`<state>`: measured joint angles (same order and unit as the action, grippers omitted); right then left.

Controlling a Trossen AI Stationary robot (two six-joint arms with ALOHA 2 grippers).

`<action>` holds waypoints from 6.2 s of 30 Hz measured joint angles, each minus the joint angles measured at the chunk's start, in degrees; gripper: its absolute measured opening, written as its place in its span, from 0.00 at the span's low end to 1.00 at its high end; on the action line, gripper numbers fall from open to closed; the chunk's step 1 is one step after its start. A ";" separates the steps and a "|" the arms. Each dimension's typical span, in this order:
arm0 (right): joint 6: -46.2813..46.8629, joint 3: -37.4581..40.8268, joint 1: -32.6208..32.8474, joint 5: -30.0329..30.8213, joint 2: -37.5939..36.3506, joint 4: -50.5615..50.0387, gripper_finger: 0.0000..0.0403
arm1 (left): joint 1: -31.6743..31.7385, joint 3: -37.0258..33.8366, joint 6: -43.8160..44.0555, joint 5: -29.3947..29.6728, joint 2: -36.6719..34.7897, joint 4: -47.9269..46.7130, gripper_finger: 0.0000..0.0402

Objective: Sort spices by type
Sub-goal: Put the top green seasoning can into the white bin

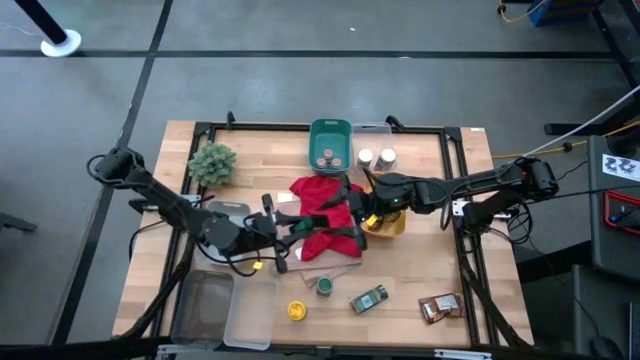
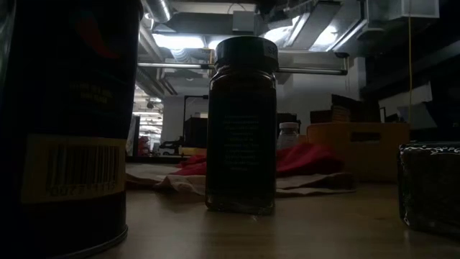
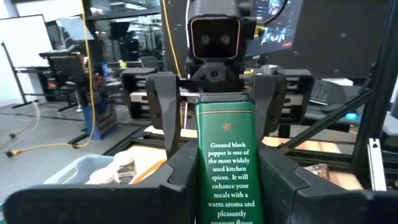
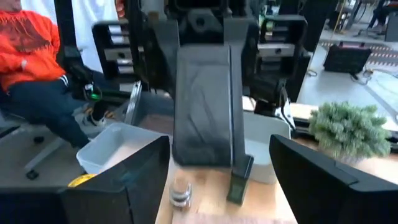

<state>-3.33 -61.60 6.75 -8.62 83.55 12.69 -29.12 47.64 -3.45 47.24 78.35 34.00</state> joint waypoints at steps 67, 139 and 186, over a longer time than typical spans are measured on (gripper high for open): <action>18.61 0.02 -0.01 0.02 0.00 -37.30 0.33 | 16.83 8.48 19.93 -28.03 13.54 -15.18 0.53; 16.43 -0.02 -0.03 1.31 -7.12 -45.05 0.55 | 19.27 9.44 19.38 -34.85 6.62 -37.70 0.29; 16.50 0.00 -0.03 4.13 -12.79 -46.86 0.55 | -8.42 -6.16 104.17 -6.25 -9.30 -103.18 0.29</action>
<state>13.17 -61.60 6.72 -4.49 70.76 -34.18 -37.54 41.47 100.72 40.99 69.04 -69.18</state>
